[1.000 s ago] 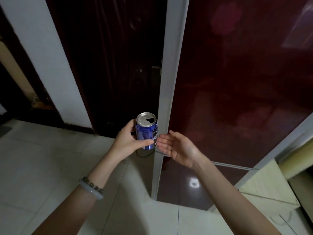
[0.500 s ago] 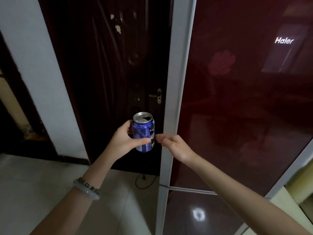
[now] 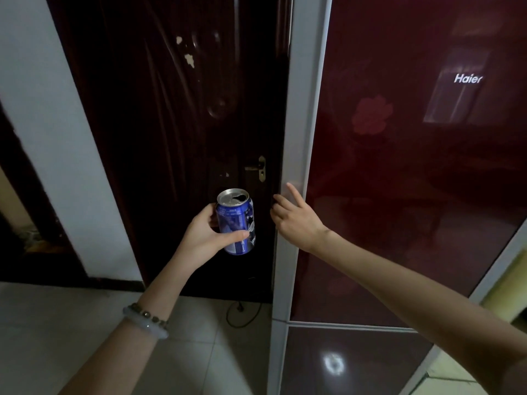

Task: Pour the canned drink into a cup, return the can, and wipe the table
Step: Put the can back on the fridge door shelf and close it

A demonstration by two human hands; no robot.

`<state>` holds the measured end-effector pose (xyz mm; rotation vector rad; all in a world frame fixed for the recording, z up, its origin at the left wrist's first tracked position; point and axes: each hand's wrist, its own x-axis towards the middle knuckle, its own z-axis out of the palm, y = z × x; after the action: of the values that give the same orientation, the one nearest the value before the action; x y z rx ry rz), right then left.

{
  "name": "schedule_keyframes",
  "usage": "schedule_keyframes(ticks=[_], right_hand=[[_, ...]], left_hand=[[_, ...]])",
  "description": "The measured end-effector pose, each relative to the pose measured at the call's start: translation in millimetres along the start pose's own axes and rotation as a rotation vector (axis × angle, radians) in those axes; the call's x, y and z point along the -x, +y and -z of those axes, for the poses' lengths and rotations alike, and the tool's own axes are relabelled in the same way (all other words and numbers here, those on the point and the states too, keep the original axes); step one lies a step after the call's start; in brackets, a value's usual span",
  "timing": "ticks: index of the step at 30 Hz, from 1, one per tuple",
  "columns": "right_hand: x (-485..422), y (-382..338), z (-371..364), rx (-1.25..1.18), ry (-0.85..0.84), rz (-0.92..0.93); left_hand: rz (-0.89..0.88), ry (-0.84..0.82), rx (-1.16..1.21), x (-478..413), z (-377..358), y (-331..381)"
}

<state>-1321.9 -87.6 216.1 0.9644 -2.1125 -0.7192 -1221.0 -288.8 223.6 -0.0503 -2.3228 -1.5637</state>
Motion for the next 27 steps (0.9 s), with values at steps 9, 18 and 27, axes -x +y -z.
schedule_keyframes(ticks=[9,18,27], right_hand=[[-9,-8,0,0.106,-0.242,0.019],[-12,-17,11,0.234,-0.364,-0.005],[1,-23,30,0.178,-0.327,-0.009]], left_hand=[[0.014,-0.040,0.030,-3,-8,-1],[0.011,-0.038,0.017,8,-3,1],[0.010,-0.040,-0.016,30,14,-2]])
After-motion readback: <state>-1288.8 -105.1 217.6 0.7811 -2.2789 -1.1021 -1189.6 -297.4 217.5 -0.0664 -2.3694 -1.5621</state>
